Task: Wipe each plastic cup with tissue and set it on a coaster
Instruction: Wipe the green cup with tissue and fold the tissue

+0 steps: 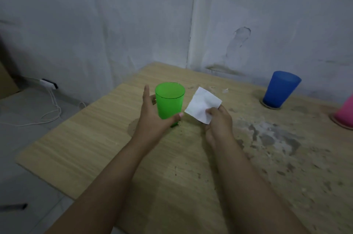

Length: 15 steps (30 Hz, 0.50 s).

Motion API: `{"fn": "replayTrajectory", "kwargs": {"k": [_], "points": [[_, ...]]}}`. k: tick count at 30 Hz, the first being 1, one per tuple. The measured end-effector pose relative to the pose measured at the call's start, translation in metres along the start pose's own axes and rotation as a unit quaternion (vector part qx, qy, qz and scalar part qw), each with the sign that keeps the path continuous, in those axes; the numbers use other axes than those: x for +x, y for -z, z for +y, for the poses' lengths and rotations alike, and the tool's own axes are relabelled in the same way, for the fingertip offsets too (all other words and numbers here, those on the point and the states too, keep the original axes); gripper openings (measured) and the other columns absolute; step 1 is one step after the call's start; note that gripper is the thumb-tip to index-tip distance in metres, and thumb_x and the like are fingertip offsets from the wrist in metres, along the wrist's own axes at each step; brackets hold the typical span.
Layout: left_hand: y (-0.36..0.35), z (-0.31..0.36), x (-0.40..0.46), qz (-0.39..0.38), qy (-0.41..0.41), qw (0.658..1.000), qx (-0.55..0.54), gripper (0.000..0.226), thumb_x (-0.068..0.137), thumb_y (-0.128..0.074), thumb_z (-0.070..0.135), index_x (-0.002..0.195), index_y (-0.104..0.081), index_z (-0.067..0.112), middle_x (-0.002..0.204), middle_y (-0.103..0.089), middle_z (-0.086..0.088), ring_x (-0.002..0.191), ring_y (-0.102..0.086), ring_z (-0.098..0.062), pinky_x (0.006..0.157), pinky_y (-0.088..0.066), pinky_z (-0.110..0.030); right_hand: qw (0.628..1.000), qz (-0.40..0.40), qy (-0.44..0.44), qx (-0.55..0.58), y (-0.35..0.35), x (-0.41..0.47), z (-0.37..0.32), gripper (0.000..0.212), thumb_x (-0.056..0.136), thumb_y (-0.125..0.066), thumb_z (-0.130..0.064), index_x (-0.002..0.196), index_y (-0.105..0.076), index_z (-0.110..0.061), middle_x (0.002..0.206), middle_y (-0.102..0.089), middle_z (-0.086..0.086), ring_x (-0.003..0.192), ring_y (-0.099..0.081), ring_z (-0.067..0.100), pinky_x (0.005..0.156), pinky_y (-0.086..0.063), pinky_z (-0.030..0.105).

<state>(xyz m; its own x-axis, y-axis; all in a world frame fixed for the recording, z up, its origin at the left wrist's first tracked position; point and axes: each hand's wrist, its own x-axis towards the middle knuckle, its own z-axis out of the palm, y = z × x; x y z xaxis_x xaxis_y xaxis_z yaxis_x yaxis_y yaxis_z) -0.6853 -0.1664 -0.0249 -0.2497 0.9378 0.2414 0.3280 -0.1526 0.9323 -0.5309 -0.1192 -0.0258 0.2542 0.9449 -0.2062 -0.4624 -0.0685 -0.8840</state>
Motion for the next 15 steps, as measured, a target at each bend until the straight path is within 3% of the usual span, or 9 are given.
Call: {"fn": "replayTrajectory", "kwargs": {"k": [2,5,8,11,15], "points": [[-0.007,-0.001,0.005,-0.011,0.005,1.0,-0.016,0.128,0.064,-0.086,0.032,0.146,0.013,0.042,0.139,-0.036,0.01,0.126,-0.041,-0.01,0.104,-0.036,-0.031,1.0,-0.002,-0.005,0.019,-0.001,0.001,0.0,0.029,0.085,-0.045,0.005,0.088,-0.066,-0.015,0.105,-0.065,0.01,0.088,-0.059,0.027,0.068,-0.048,0.031],[-0.015,-0.003,0.014,0.005,-0.003,0.999,-0.039,0.124,0.067,-0.085,0.024,0.146,0.01,0.043,0.133,-0.044,0.008,0.12,-0.047,-0.009,0.099,-0.039,-0.027,0.997,-0.02,-0.027,0.069,0.0,0.004,-0.002,0.025,0.087,-0.048,0.005,0.095,-0.065,-0.01,0.096,-0.067,0.008,0.076,-0.062,0.022,0.056,-0.052,0.025],[-0.016,-0.001,0.025,0.026,-0.003,0.999,-0.03,0.106,0.07,-0.083,0.02,0.145,-0.009,0.034,0.122,-0.049,0.007,0.111,-0.051,-0.011,0.091,-0.041,-0.027,0.994,-0.039,-0.034,0.091,0.0,0.006,-0.006,0.017,0.088,-0.052,0.002,0.092,-0.065,-0.008,0.089,-0.07,0.005,0.068,-0.067,0.016,0.054,-0.054,0.024],[-0.015,0.006,0.041,0.049,-0.015,0.998,-0.033,0.079,0.067,-0.085,0.025,0.128,-0.035,0.026,0.11,-0.055,0.009,0.105,-0.057,-0.016,0.085,-0.048,-0.032,0.997,-0.019,-0.016,0.067,-0.006,0.012,-0.009,0.011,0.086,-0.058,-0.002,0.083,-0.065,-0.011,0.081,-0.069,0.005,0.064,-0.065,0.017,0.056,-0.054,0.025],[-0.016,0.016,0.061,0.068,-0.037,0.996,-0.045,0.064,0.065,-0.085,0.032,0.116,-0.046,0.025,0.106,-0.06,0.009,0.099,-0.06,-0.013,0.08,-0.049,-0.029,0.999,0.04,0.029,-0.017,-0.017,0.02,-0.005,0.015,0.084,-0.057,-0.006,0.077,-0.057,-0.019,0.083,-0.064,0.006,0.07,-0.06,0.023,0.067,-0.05,0.035]]}}
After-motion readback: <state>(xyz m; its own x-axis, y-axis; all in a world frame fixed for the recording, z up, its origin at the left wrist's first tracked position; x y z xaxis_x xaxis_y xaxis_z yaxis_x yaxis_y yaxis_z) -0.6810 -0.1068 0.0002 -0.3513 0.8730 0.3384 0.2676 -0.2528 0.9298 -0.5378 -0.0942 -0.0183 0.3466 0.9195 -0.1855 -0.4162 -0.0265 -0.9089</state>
